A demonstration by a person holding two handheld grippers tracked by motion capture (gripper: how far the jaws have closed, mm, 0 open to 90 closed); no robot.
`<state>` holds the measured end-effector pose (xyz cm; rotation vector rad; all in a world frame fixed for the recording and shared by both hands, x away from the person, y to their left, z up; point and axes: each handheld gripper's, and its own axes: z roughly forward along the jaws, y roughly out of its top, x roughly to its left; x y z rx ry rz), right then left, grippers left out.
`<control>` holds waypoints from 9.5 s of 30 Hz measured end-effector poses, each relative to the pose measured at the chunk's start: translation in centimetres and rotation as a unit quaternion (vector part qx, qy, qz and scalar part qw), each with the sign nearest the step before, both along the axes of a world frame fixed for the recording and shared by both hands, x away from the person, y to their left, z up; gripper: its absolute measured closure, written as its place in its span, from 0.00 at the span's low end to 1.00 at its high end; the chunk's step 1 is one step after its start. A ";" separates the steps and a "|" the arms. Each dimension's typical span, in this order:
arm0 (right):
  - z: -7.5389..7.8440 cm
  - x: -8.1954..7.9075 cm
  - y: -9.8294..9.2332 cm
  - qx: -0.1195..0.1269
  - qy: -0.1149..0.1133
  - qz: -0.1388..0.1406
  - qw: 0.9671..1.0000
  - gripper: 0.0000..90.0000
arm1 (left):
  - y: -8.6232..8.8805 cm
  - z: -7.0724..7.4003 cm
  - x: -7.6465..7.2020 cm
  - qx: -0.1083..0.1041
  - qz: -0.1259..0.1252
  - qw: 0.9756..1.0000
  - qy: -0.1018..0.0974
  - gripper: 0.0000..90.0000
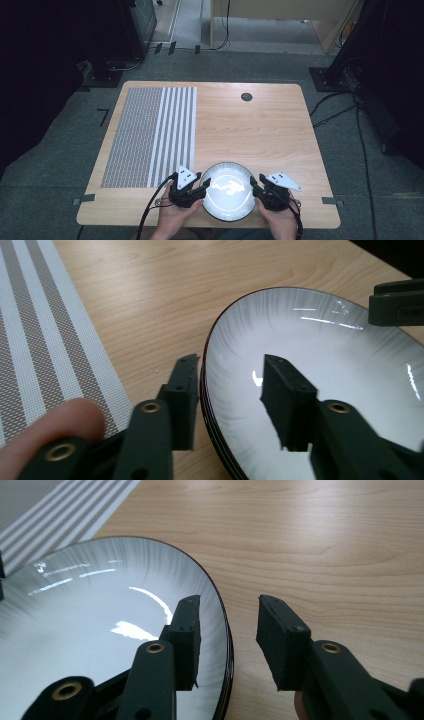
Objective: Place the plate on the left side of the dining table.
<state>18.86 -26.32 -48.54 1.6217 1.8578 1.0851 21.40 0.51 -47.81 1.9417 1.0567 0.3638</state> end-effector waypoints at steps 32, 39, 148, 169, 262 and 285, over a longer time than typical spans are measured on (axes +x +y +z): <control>-0.8 0.0 -0.9 0.092 0.044 -0.020 0.995 0.93 | 0.4 -0.6 0.3 0.002 -0.005 1.000 0.012 0.79; -1.0 0.0 -1.2 0.117 0.048 -0.028 0.992 0.94 | 0.3 -0.5 0.3 0.002 -0.006 1.000 0.014 0.76; -0.7 -0.2 -4.3 0.234 0.082 0.008 0.969 0.93 | 1.6 0.7 0.7 -0.032 -0.038 0.998 0.028 0.74; -1.2 0.1 -5.2 0.294 0.131 0.004 0.947 0.97 | 1.4 -0.7 1.1 0.002 -0.042 0.997 0.062 0.83; 2.7 3.8 0.3 0.329 0.121 -0.023 0.936 0.94 | 5.2 3.4 2.3 -0.074 -0.005 0.996 0.047 0.73; 5.8 11.2 7.8 0.303 0.136 0.030 0.943 0.94 | 12.5 5.2 6.1 -0.093 0.065 0.993 0.031 0.73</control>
